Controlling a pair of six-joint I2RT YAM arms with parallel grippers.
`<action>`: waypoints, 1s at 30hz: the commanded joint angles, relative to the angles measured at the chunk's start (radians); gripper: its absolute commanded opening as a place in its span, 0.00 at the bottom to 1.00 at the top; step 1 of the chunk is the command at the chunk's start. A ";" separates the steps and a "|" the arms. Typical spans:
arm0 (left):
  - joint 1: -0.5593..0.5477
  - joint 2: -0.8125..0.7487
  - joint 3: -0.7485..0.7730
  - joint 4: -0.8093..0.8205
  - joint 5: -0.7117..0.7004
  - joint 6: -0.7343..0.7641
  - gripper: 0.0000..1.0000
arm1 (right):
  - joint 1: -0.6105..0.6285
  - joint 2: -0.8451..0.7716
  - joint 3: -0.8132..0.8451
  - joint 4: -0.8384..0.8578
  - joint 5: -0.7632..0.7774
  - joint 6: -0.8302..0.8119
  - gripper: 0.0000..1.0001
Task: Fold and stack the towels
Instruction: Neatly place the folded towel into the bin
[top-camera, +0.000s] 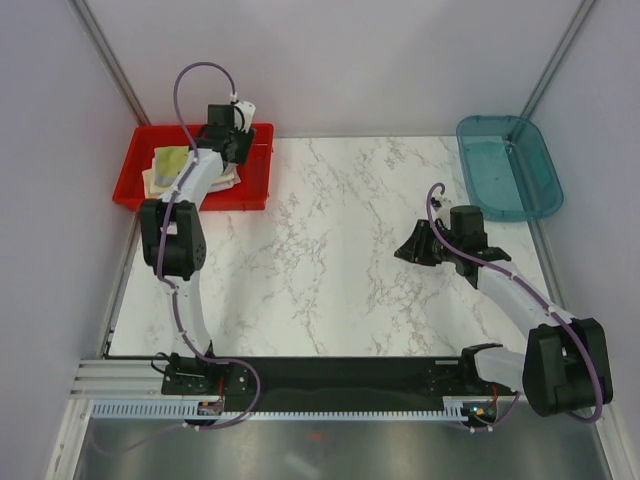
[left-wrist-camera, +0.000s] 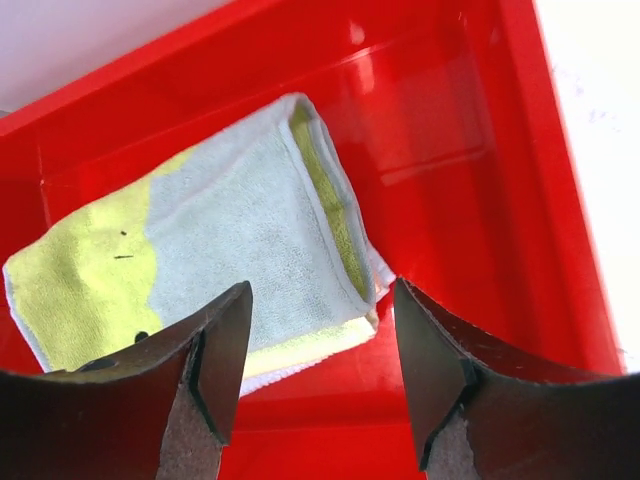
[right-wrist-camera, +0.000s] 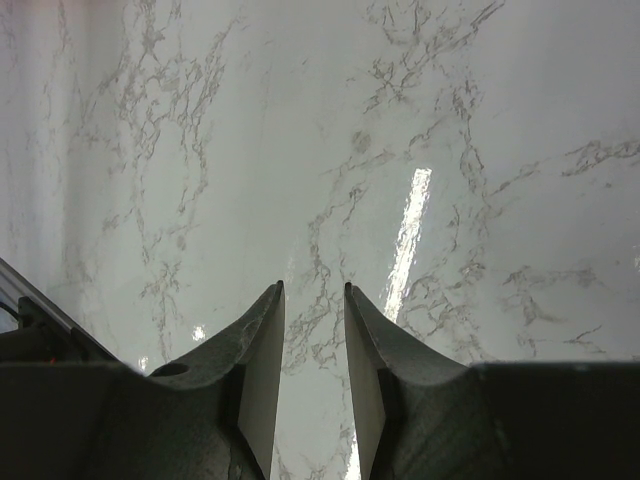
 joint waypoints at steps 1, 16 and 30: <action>0.039 -0.065 0.067 -0.017 0.060 -0.127 0.66 | -0.003 -0.032 0.033 0.037 -0.020 -0.001 0.38; 0.142 0.128 0.153 -0.077 0.276 -0.320 0.27 | -0.002 -0.018 0.031 0.052 -0.031 0.002 0.38; 0.119 0.019 0.102 -0.078 0.246 -0.316 0.44 | -0.003 -0.047 0.037 0.043 -0.011 0.019 0.39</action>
